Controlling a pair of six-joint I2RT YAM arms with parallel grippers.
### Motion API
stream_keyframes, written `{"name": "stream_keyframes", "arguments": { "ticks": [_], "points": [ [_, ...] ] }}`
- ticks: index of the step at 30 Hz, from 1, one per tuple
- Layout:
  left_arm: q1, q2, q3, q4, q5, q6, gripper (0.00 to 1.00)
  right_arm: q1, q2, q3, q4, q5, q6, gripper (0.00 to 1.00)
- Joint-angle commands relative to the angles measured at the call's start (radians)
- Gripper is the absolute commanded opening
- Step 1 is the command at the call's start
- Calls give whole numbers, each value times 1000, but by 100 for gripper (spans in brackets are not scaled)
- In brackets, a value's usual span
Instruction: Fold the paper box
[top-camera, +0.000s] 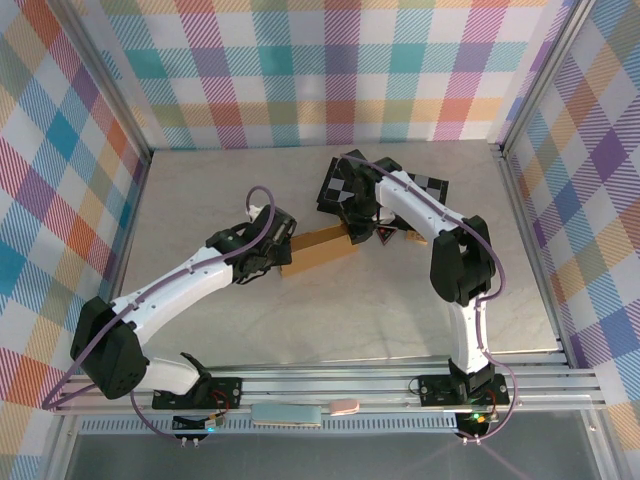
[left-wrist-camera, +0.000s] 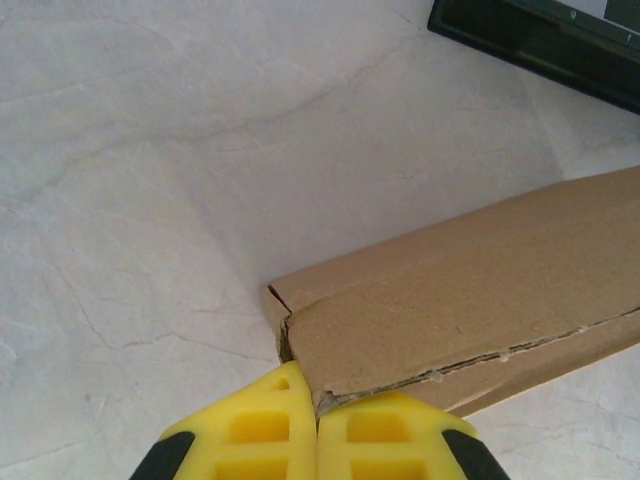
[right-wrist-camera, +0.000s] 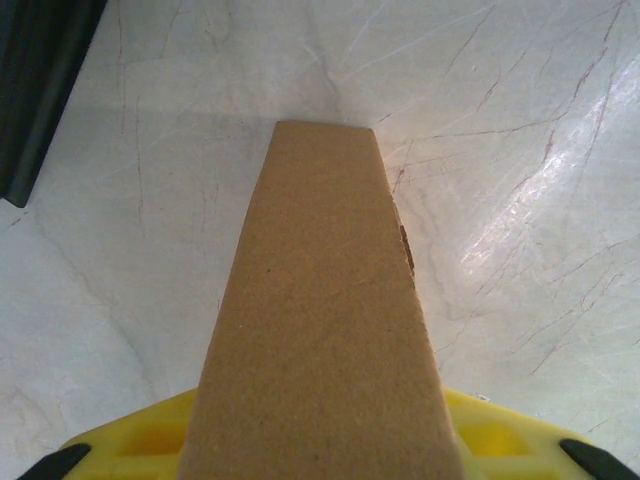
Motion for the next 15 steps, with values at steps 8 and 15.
{"name": "stream_keyframes", "arguments": {
  "ticks": [8, 15],
  "points": [
    [-14, 135, -52, 11, 56, 45, 0, -2, 2, 10, 39, -65, -10, 61],
    [-14, 163, -25, -9, 50, 69, 0, -46, -115, -60, 250, -96, -133, 82]
  ]
}}
